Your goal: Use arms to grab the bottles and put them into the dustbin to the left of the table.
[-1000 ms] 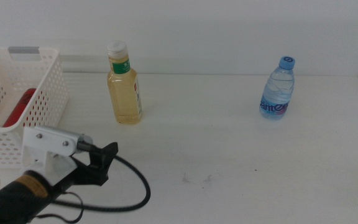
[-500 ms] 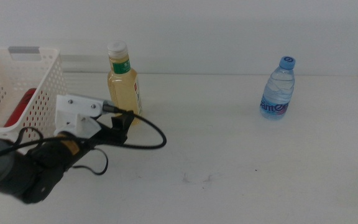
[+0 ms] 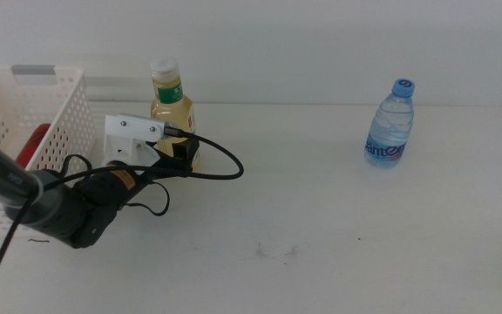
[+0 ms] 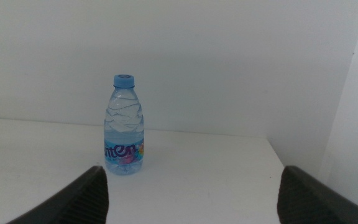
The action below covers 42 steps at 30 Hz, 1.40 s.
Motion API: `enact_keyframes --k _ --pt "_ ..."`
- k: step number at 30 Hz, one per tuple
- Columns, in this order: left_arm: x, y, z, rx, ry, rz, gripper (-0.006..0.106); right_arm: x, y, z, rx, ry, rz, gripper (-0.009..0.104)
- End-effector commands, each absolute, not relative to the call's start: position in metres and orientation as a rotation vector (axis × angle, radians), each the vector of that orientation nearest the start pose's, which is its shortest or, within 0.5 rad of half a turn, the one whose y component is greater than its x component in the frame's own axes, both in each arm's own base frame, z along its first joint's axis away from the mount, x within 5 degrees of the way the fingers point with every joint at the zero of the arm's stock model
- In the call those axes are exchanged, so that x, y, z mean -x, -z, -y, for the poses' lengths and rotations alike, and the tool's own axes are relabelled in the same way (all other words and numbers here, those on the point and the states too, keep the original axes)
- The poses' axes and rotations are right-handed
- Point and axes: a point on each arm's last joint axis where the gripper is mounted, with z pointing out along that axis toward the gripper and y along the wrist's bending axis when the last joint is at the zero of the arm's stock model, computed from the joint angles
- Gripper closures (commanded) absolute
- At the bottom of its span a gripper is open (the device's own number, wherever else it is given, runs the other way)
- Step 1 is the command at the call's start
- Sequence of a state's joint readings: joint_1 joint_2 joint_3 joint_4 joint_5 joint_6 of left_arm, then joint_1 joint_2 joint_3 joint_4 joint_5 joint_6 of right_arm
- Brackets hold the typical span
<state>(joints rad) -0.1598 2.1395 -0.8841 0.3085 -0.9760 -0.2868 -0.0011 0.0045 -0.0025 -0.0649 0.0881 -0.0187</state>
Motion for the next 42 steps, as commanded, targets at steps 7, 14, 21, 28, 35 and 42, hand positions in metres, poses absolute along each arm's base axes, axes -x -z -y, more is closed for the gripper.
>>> enact_keyframes --k 7,14,21,28,35,42 --pt "-0.406 -0.086 0.092 -0.269 0.439 -1.75 0.007 -0.056 -0.206 0.001 0.059 0.084 -1.565 0.021" --pt "-0.416 -0.084 0.089 -0.274 0.358 -1.772 0.029 -0.056 -0.206 0.001 0.059 0.084 -1.565 0.021" --pt "-0.396 -0.108 0.093 -0.327 0.441 -1.746 0.084 -0.056 -0.206 0.001 0.059 0.084 -1.565 0.021" --pt "-0.335 -0.161 0.101 -0.391 0.417 -1.872 0.102 -0.056 -0.206 0.001 0.059 0.084 -1.565 0.021" --pt "-0.303 -0.223 0.108 -0.445 0.349 -1.842 0.102 -0.056 -0.206 0.001 0.059 0.084 -1.565 0.021" --pt "-0.278 -0.278 0.102 -0.423 0.334 -1.708 0.102 -0.056 -0.206 0.001 0.059 0.084 -1.565 0.021"
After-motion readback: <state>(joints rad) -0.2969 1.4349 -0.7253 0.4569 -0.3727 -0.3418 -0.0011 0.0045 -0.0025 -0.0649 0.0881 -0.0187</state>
